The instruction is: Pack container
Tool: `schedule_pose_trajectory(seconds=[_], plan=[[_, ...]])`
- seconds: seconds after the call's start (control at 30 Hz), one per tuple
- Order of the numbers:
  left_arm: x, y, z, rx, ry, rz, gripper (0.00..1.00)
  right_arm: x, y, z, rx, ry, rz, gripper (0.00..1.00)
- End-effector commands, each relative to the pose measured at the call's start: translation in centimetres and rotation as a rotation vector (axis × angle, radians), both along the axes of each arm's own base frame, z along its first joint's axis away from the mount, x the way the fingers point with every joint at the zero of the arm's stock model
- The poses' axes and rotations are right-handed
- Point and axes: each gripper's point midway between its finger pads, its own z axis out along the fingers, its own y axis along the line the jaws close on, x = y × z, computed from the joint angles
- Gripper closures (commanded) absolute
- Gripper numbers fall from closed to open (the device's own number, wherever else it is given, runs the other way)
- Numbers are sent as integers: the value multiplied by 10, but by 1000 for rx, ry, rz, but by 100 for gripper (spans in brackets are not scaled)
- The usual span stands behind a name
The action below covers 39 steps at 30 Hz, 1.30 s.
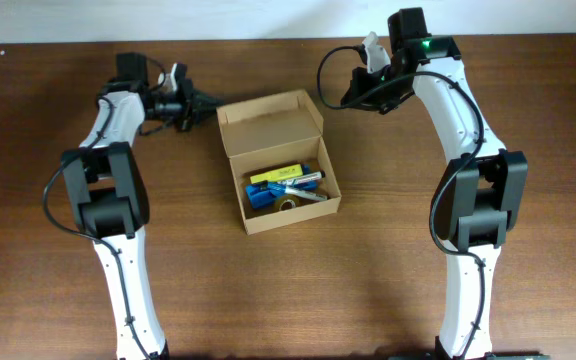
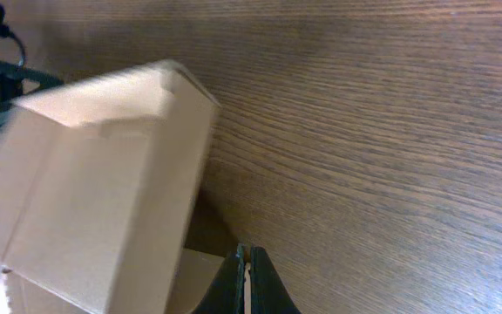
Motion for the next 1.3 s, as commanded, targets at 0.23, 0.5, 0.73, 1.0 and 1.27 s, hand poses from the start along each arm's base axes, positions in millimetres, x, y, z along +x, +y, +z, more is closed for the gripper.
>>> schedule_pose_trajectory(seconds=[0.23,0.5,0.73,1.0,1.27], plan=[[-24,42,-18,219,15,-32,98,2,-7,5,-53,-23,-1,96],[-41,7,-20,214,47,-125,98,1,-11,-6,-83,-8,1,96],[-45,-35,-18,206,29,-198,98,-6,-12,-29,-90,60,5,96],[-32,-49,-9,175,-78,-217,99,-13,5,-35,-58,59,85,96],[5,-50,49,206,-316,-234,99,-13,19,-27,11,32,130,96]])
